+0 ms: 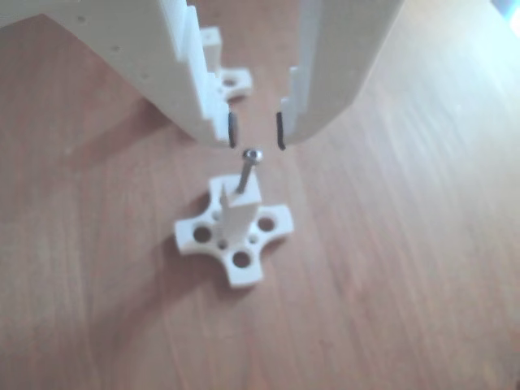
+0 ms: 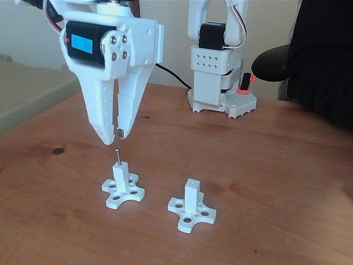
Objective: Grab the screw and set it in the hole.
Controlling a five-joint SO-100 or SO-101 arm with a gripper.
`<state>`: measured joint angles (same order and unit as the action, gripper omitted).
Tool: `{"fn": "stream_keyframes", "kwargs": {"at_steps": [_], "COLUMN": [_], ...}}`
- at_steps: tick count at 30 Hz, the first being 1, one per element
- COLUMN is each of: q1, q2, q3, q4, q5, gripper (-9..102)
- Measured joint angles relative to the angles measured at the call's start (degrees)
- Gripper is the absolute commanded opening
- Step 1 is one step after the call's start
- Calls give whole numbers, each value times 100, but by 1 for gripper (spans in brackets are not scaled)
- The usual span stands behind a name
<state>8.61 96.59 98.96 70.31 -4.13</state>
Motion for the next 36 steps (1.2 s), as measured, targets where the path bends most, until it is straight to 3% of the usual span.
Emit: {"fn": "stream_keyframes", "kwargs": {"at_steps": [36], "q1": [0], "q2": [-316], "q3": [-281], "q4": [211], "q5": [0], "gripper": [8]}}
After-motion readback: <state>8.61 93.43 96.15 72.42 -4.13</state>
